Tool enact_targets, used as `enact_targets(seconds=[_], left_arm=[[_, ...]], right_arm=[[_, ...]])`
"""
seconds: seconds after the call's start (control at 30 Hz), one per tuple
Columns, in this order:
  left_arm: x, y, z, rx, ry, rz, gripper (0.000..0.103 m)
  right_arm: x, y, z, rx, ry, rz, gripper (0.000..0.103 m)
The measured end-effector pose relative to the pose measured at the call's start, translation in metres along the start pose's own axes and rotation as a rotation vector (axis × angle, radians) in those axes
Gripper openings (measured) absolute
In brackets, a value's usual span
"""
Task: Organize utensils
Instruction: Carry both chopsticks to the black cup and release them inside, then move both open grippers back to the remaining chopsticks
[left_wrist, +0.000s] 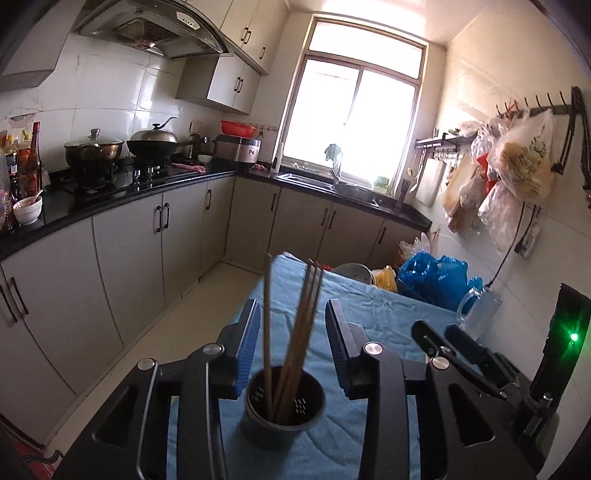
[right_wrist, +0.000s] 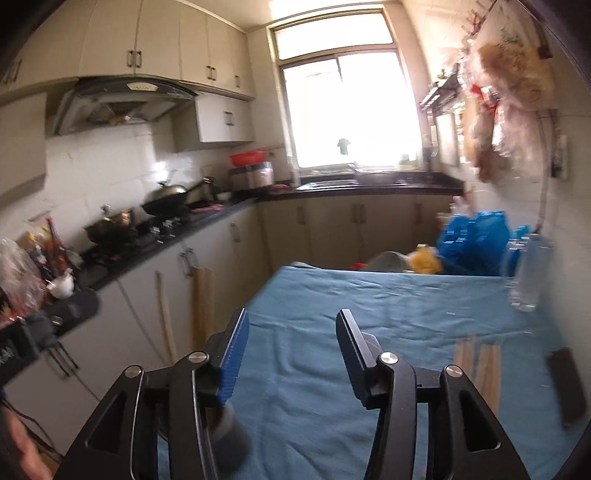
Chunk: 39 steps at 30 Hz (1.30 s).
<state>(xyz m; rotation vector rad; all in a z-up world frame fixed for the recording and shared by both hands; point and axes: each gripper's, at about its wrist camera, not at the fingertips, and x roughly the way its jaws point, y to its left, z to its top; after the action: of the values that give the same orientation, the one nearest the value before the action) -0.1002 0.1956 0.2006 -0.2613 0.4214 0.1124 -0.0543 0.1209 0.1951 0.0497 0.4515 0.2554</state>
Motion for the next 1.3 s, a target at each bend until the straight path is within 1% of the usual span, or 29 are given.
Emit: enact_targets(seconds=[0.13, 0.23, 0.37, 0.57, 0.7, 0.73, 0.8, 0.9, 1.03, 1.07, 1.17, 1.23, 1.27, 1.3], left_arm=[[-0.005, -0.02, -0.015, 0.021, 0.028, -0.013, 0.036], [-0.004, -0.036, -0.024, 0.037, 0.052, -0.026, 0.039], [-0.002, -0.057, -0.037, 0.067, 0.088, -0.044, 0.039], [0.001, -0.086, -0.053, 0.125, 0.128, -0.067, 0.04], [0.006, -0.098, -0.061, 0.147, 0.149, -0.071, 0.041], [0.009, -0.102, -0.064, 0.153, 0.16, -0.073, 0.043], [0.016, -0.107, -0.068, 0.163, 0.183, -0.075, 0.047], [0.03, -0.116, -0.075, 0.185, 0.227, -0.073, 0.048], [0.066, -0.133, -0.092, 0.196, 0.344, -0.102, 0.048], [0.073, -0.136, -0.095, 0.196, 0.364, -0.11, 0.048], [0.105, -0.156, -0.11, 0.186, 0.458, -0.149, 0.048], [0.124, -0.167, -0.117, 0.169, 0.495, -0.172, 0.047], [0.131, -0.172, -0.12, 0.164, 0.501, -0.174, 0.044], [0.142, -0.179, -0.123, 0.156, 0.508, -0.178, 0.042]], right_arm=[[-0.018, -0.022, -0.009, -0.015, 0.023, -0.092, 0.056], [-0.029, -0.04, -0.017, -0.019, 0.04, -0.144, 0.056], [-0.039, -0.065, -0.026, -0.018, 0.069, -0.217, 0.056], [-0.043, -0.102, -0.04, 0.019, 0.125, -0.294, 0.056], [-0.047, -0.12, -0.047, 0.033, 0.146, -0.321, 0.056], [-0.048, -0.125, -0.049, 0.033, 0.153, -0.329, 0.056], [-0.049, -0.133, -0.052, 0.038, 0.163, -0.335, 0.057], [-0.048, -0.15, -0.058, 0.056, 0.196, -0.327, 0.059], [-0.041, -0.192, -0.068, 0.122, 0.262, -0.32, 0.059], [-0.04, -0.204, -0.072, 0.148, 0.276, -0.31, 0.059], [-0.033, -0.245, -0.085, 0.242, 0.322, -0.276, 0.059], [-0.029, -0.26, -0.091, 0.284, 0.343, -0.241, 0.059], [-0.025, -0.269, -0.095, 0.303, 0.356, -0.221, 0.056], [-0.022, -0.274, -0.097, 0.313, 0.366, -0.201, 0.05]])
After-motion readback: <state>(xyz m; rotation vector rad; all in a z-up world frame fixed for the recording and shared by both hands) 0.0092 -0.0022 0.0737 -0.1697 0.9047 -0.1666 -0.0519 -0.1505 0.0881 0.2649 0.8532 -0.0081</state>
